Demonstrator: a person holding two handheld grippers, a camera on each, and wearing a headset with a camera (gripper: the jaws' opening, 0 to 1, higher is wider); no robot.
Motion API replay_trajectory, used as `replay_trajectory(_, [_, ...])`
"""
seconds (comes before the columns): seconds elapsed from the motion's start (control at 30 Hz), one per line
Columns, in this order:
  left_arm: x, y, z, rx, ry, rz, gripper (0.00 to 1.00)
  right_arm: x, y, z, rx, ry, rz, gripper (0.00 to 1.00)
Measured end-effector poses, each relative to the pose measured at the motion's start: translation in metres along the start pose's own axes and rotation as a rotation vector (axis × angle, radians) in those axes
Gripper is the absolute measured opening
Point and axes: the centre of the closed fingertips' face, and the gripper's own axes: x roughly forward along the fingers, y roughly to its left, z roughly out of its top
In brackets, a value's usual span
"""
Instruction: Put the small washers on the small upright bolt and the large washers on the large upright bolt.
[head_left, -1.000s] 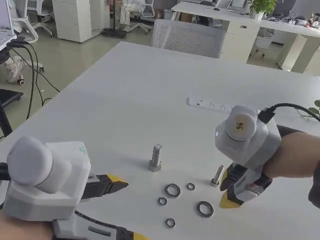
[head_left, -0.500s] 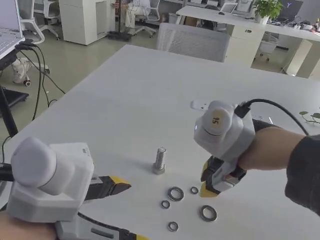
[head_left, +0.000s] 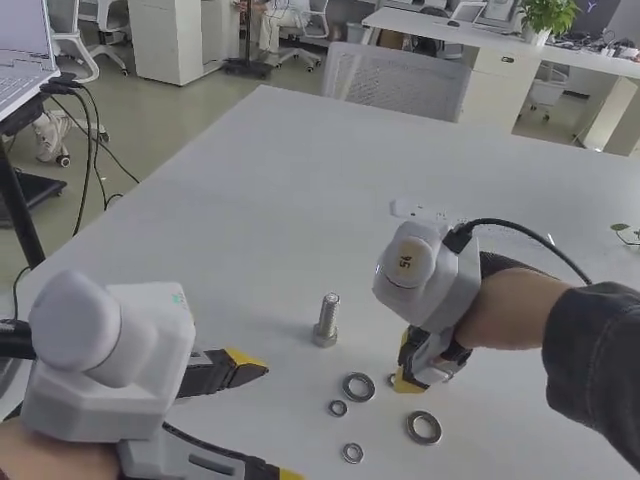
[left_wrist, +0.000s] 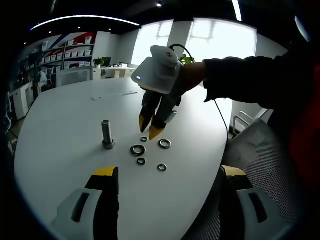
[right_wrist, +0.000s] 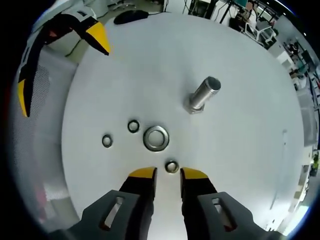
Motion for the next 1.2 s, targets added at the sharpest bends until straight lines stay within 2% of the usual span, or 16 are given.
replay_trajectory(0.53, [0.000, 0.001, -0.004, -0.009, 0.001, 0.002, 0.82, 0.014, -0.001, -0.005, 0.030, 0.015, 0.022, 0.21])
replay_trajectory(0.93, [0.000, 0.001, -0.006, -0.014, 0.001, 0.002, 0.82, 0.014, 0.003, -0.005, 0.066, -0.001, 0.054, 0.17])
replay_trajectory(1.2, [0.000, 0.001, -0.004, -0.016, 0.001, 0.000, 0.82, 0.013, 0.003, -0.005, 0.040, 0.001, 0.059, 0.16])
